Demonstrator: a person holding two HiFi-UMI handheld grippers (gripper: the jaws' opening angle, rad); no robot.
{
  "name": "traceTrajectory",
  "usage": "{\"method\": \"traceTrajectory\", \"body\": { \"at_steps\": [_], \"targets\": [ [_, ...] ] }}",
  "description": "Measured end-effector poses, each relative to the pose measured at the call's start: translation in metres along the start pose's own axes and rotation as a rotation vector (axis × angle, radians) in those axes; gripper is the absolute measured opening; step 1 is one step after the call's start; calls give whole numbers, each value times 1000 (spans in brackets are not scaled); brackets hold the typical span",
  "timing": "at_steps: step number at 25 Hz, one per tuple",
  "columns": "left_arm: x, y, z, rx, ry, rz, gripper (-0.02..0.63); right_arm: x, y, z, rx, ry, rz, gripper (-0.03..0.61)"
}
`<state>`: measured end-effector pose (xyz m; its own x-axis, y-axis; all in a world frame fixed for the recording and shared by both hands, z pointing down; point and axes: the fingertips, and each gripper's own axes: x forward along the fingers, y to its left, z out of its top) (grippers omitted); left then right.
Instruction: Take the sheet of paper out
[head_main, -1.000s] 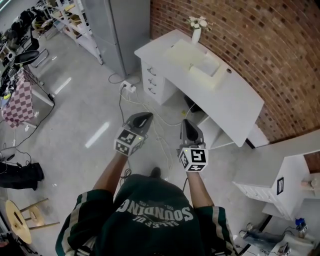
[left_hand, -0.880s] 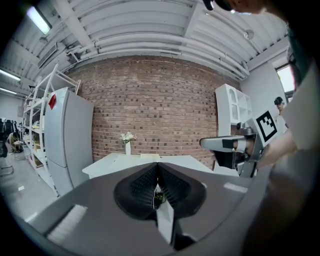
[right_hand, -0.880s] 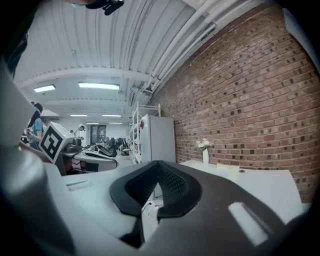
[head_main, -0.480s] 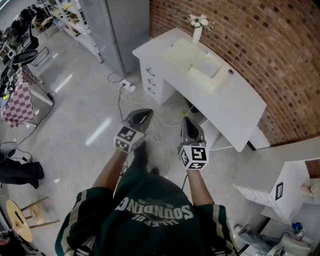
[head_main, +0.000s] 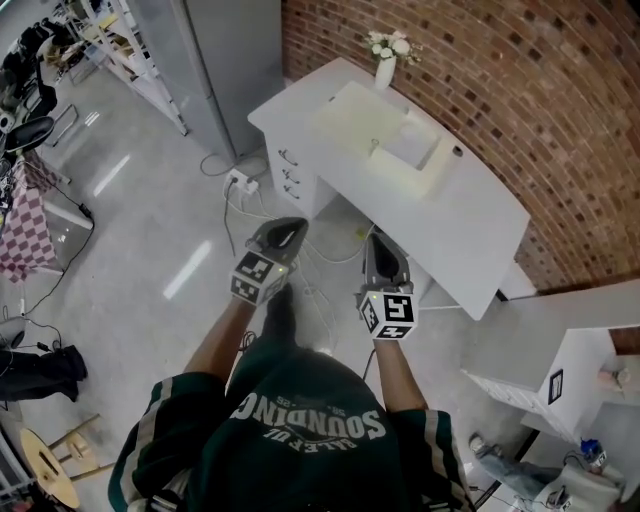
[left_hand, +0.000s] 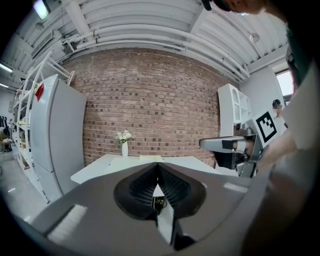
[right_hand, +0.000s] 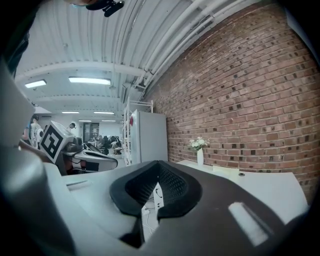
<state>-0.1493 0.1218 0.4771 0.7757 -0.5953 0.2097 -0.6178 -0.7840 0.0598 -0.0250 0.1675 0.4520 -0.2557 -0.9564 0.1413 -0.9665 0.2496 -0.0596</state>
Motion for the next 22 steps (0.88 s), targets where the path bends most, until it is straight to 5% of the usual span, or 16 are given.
{"method": "traceTrajectory", "body": {
  "at_steps": [22],
  "targets": [
    [131,174,25,20,36,-189,11,200,-36,22,43,34,-182,-2]
  ]
}}
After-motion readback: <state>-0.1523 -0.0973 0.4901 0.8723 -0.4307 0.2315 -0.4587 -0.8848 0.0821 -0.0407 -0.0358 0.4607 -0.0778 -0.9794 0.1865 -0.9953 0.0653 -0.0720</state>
